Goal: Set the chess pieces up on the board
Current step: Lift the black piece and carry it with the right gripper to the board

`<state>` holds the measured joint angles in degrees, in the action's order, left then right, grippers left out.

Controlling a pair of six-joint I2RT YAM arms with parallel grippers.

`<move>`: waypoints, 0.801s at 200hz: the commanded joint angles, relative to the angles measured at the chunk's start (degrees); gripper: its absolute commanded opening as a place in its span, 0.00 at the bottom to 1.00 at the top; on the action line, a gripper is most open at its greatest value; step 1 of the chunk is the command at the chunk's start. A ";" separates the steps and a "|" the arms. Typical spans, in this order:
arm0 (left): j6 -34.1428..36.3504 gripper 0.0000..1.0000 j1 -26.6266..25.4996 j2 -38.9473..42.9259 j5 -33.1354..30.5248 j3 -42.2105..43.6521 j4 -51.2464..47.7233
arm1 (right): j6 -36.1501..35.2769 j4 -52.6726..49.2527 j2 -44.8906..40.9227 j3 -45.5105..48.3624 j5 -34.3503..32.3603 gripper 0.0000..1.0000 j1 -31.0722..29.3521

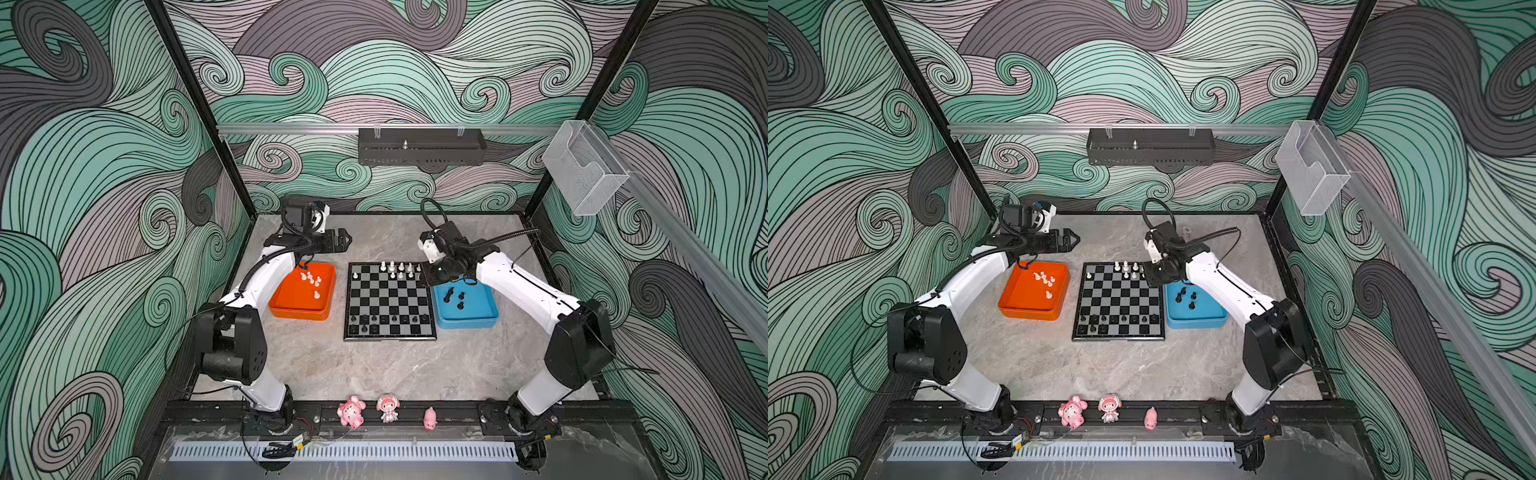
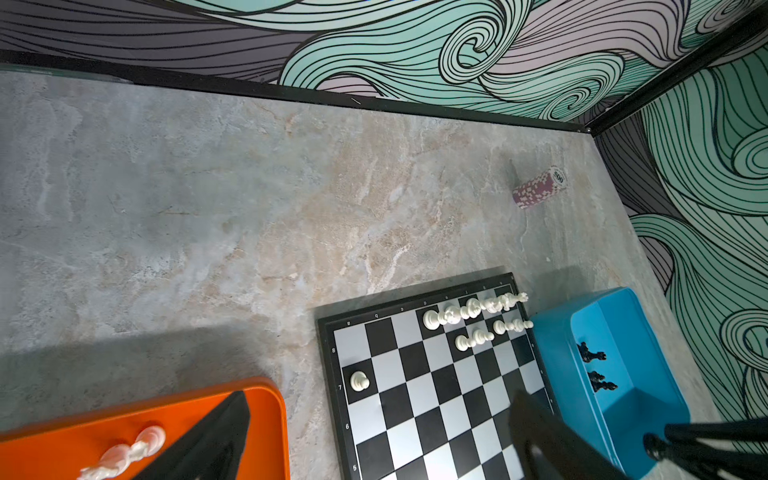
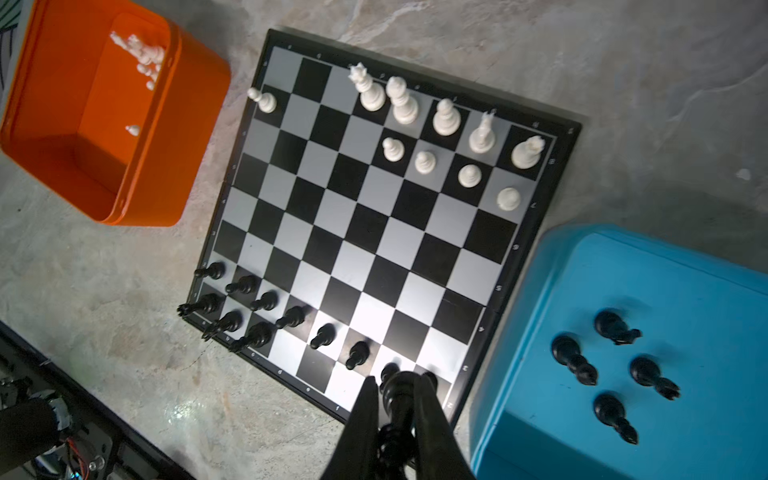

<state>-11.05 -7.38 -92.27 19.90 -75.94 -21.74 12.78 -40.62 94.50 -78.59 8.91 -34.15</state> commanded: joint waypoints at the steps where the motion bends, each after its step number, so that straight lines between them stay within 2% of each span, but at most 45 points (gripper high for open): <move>1: -0.42 0.99 0.46 1.67 -0.48 -0.29 0.55 | 3.40 2.54 -0.85 1.87 0.54 0.17 -3.49; 72: -0.71 0.99 1.38 1.27 -1.10 -0.16 0.60 | 5.69 9.88 0.54 6.47 -0.34 0.17 -13.30; 160: -1.27 0.99 2.94 0.86 -2.77 0.23 0.56 | 5.24 13.00 5.86 6.42 0.51 0.18 -16.16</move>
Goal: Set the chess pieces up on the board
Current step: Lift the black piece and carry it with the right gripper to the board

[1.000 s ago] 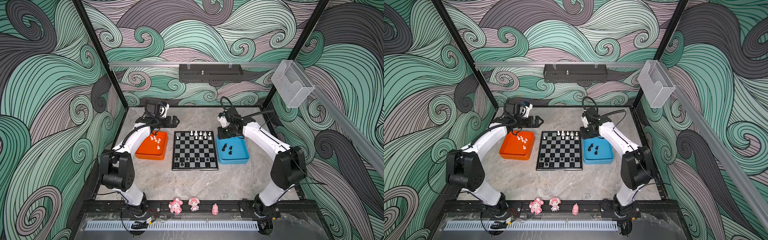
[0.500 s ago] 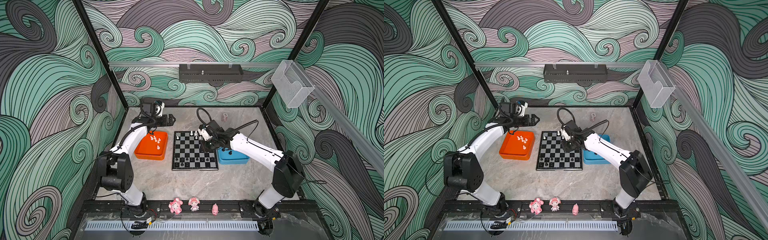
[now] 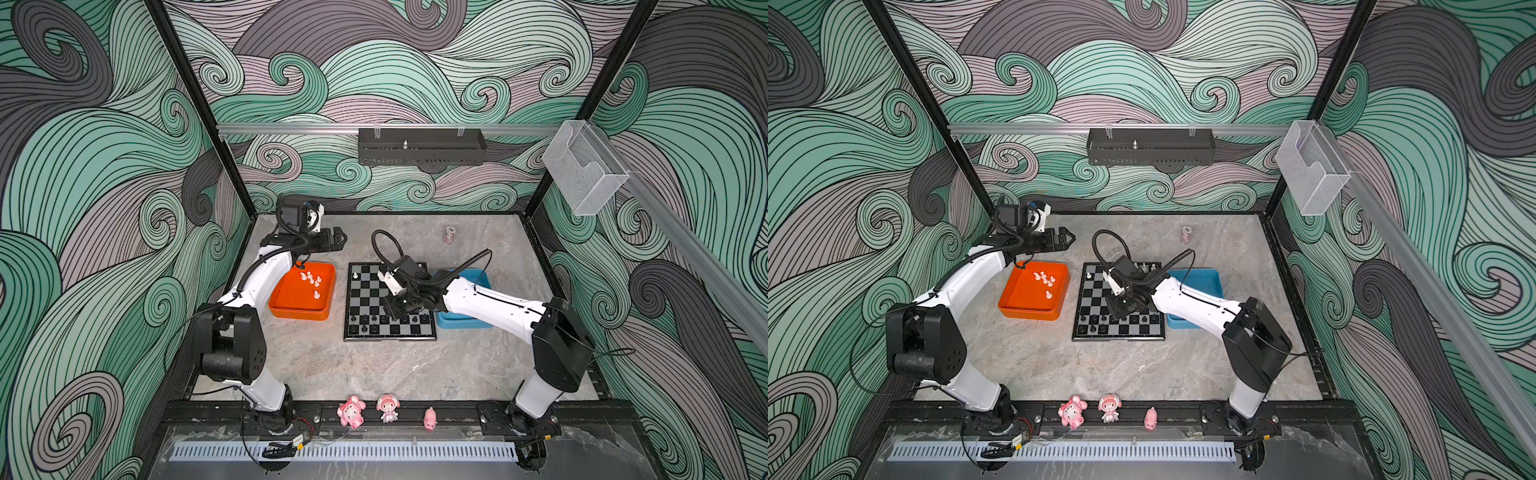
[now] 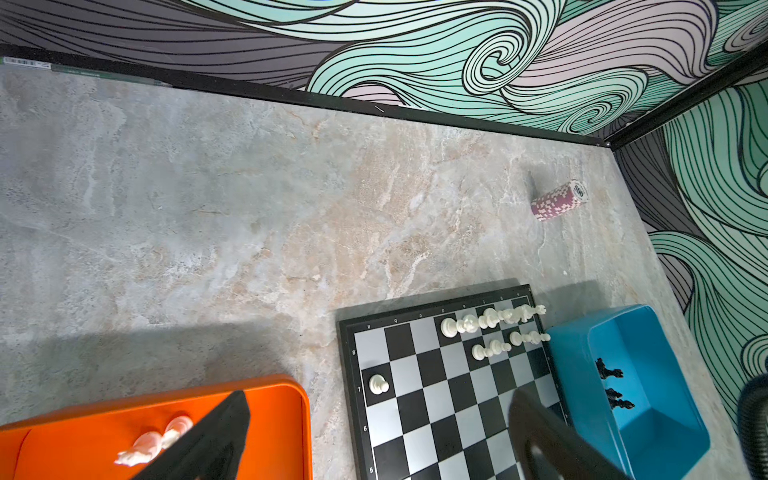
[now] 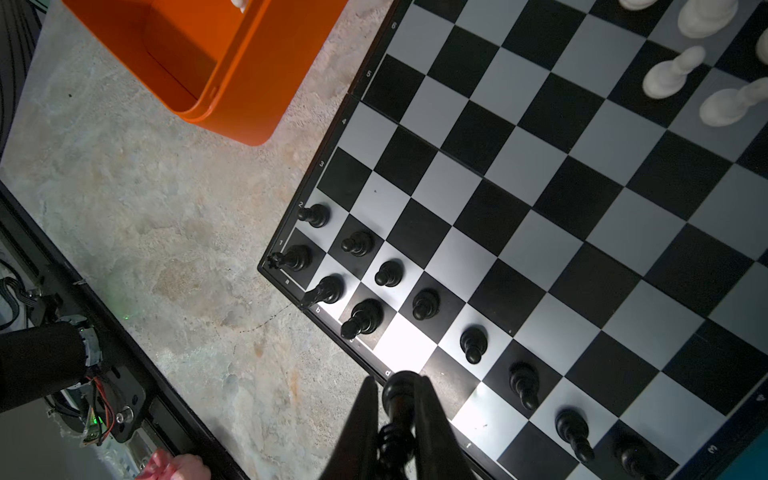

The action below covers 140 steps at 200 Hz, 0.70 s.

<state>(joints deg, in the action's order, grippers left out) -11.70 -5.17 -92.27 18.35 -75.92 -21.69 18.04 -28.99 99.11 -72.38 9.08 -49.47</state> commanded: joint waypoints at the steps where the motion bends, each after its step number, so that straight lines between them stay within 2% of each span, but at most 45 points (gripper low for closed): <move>1: -0.65 0.99 0.75 0.86 -1.22 0.18 0.56 | -0.03 1.38 1.30 0.22 0.33 0.18 -0.86; 140: -0.94 0.99 1.13 0.14 -0.42 0.06 0.56 | 0.94 3.59 4.19 2.68 -0.16 0.18 -2.38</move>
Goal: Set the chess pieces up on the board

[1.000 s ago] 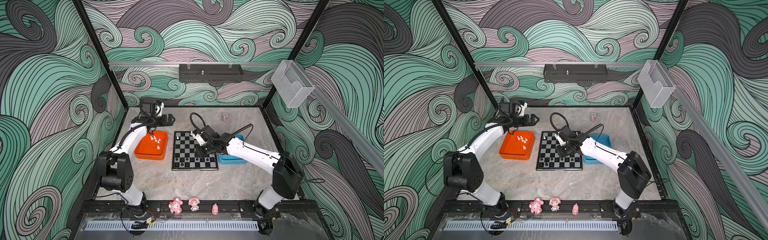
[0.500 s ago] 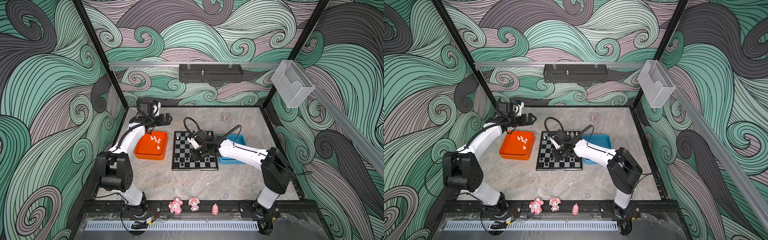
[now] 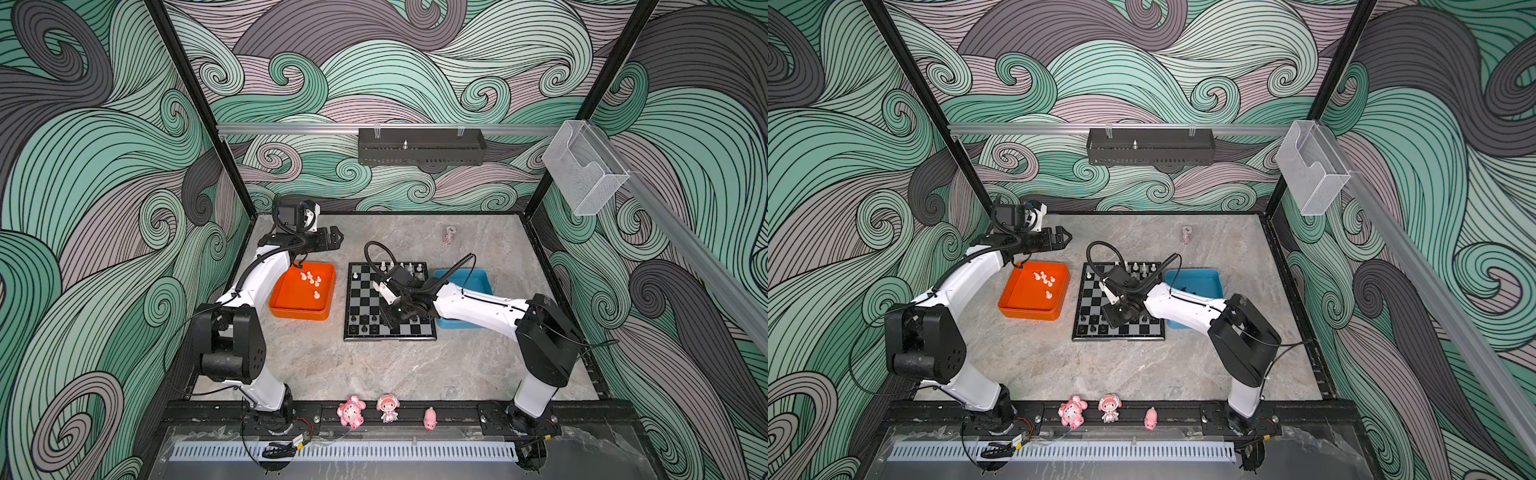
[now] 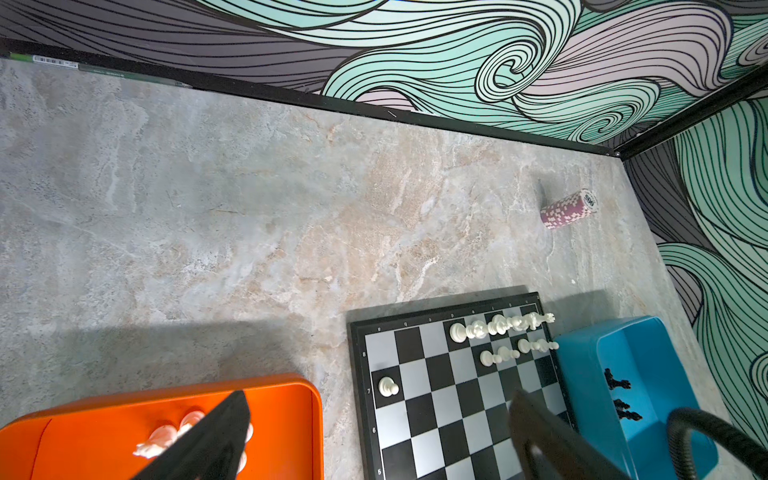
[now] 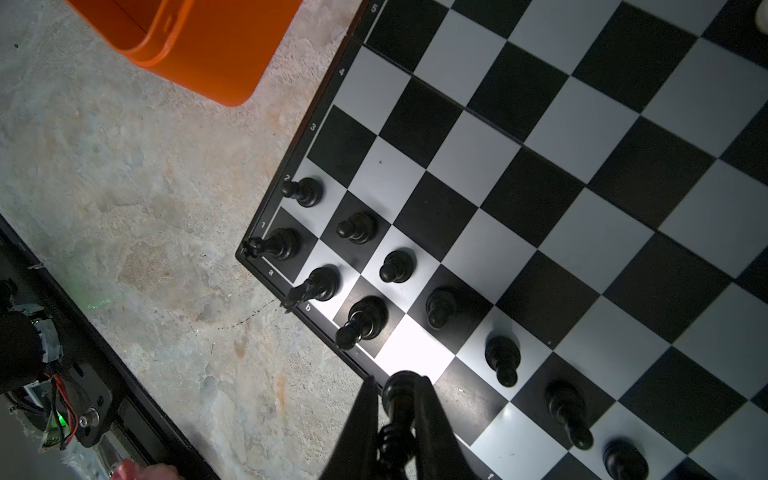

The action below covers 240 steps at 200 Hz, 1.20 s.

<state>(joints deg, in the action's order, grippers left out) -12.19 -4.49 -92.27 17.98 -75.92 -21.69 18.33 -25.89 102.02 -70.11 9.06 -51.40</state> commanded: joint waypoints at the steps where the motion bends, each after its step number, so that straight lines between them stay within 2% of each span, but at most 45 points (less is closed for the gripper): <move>1: -0.47 0.99 0.45 0.10 -0.05 0.06 0.58 | 0.66 0.49 1.31 0.37 -0.12 0.18 -0.46; 240: -0.41 0.99 0.46 -0.29 0.79 0.00 0.76 | 0.26 -0.30 4.83 -1.96 -0.71 0.19 -0.85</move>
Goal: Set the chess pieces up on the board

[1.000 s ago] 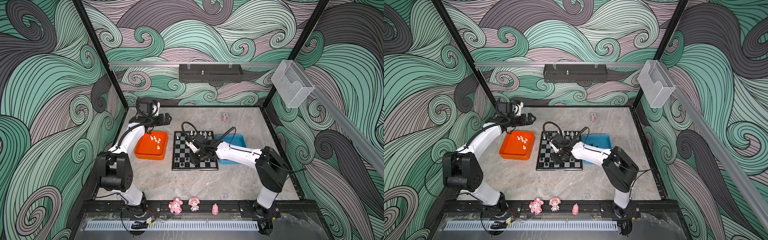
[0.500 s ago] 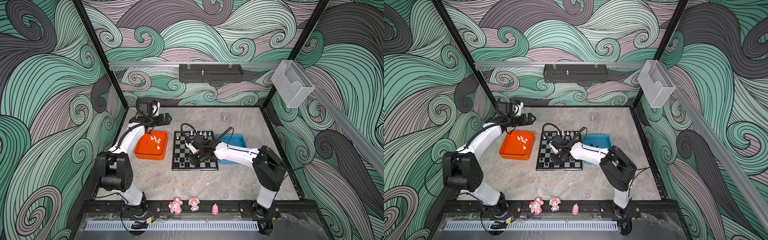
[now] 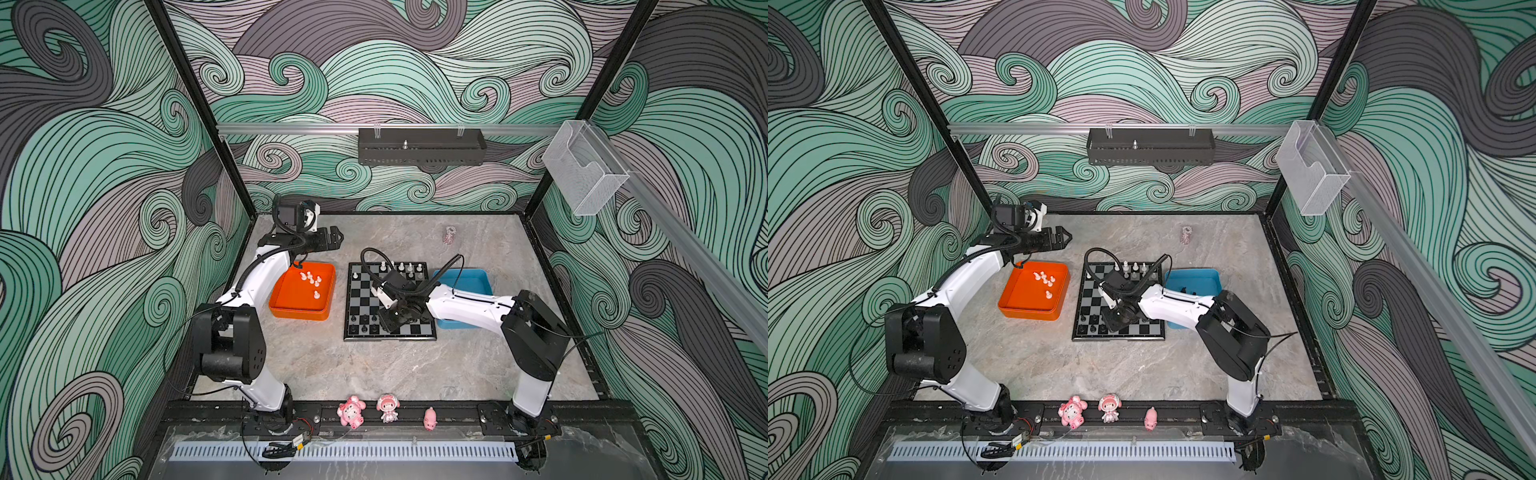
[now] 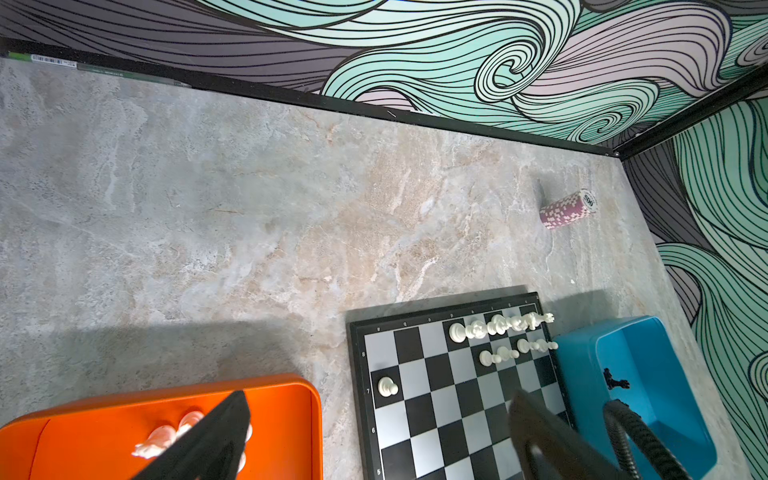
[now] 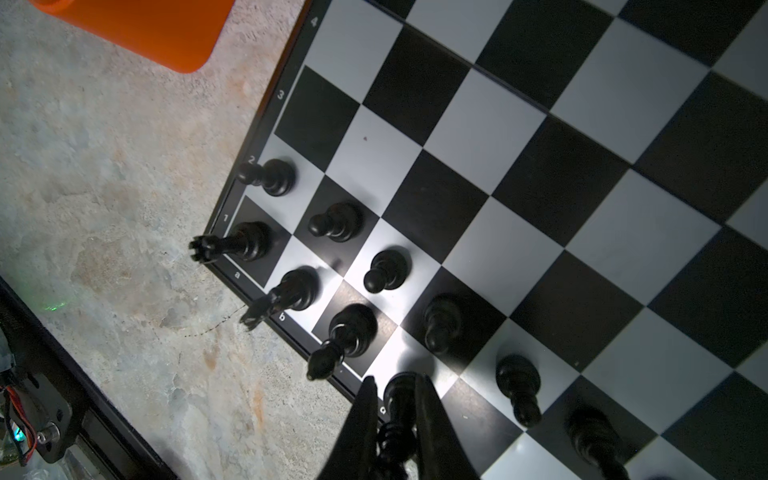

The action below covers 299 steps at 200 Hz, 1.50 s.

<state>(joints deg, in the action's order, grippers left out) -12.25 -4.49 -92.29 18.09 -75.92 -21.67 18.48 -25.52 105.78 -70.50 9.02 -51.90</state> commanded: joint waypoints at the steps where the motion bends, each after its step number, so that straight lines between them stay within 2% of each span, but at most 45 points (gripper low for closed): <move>1: -0.33 0.99 0.45 -0.31 0.66 0.03 0.70 | 0.09 -0.67 1.09 -1.57 -0.67 0.19 -0.37; 153: -0.32 0.99 0.47 -0.60 1.07 0.11 0.84 | 0.06 -1.68 1.30 -2.27 -1.27 0.19 -0.40; 299: -0.58 0.99 0.45 -0.55 1.87 0.09 1.20 | 0.06 -2.54 -0.15 -2.01 -1.93 0.14 -0.48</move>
<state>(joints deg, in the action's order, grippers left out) -12.29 -4.49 -92.40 18.76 -75.92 -21.34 18.48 -26.57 106.45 -71.48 8.27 -51.90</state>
